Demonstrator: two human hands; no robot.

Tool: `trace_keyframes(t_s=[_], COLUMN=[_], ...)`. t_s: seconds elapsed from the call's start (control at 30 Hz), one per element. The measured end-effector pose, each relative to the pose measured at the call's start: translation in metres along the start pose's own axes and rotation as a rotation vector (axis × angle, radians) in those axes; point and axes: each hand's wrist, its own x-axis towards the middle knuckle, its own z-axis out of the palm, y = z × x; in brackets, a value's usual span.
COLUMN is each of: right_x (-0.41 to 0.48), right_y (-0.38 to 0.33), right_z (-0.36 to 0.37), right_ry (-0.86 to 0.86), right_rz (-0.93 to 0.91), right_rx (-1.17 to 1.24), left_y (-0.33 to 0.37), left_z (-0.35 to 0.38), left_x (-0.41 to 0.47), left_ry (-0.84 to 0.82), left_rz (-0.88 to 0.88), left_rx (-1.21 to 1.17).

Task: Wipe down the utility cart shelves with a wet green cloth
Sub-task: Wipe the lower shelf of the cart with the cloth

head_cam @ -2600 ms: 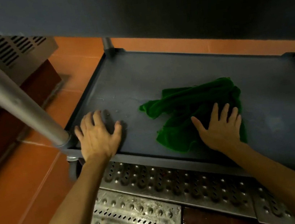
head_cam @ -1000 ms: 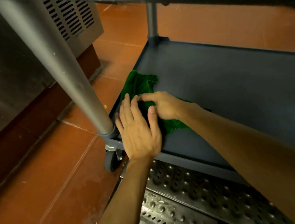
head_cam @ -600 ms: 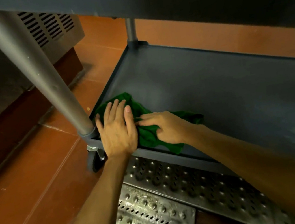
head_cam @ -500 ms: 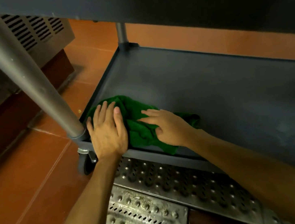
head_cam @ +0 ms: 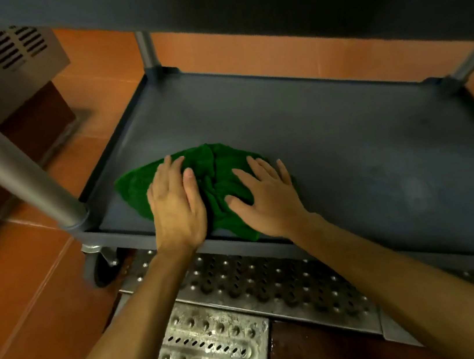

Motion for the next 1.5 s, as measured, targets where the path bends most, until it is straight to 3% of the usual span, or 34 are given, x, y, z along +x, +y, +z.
trace_keyframes(t_s=[0.07, 0.13, 0.27, 0.33, 0.6, 1.2, 1.5], right_x=[-0.003, 0.002, 0.018, 0.019, 0.000, -0.062, -0.108], right_y=[-0.019, -0.039, -0.056, -0.055, -0.008, 0.127, 0.200], right_z=[0.005, 0.012, 0.018, 0.018, 0.011, -0.023, -0.051], right_ry=[0.134, 0.090, -0.186, -0.169, -0.002, 0.058, 0.112], right_rz=[-0.051, -0.136, -0.169, -0.151, -0.197, -0.005, 0.218], right_rx=[-0.012, -0.044, -0.071, -0.078, -0.065, -0.081, -0.100], left_y=[-0.005, -0.012, -0.005, -0.005, -0.006, -0.004, -0.004], left_z=[0.004, -0.002, -0.006, -0.002, -0.001, -0.008, -0.009], left_x=[-0.002, -0.004, -0.010, -0.015, -0.014, -0.013, -0.012], left_ry=[0.134, 0.229, -0.008, -0.105, -0.202, -0.311, -0.262], left_rz=[-0.087, -0.147, -0.015, 0.051, 0.033, -0.019, 0.003], left_rx=[-0.117, -0.143, 0.113, 0.241, 0.317, 0.374, 0.339])
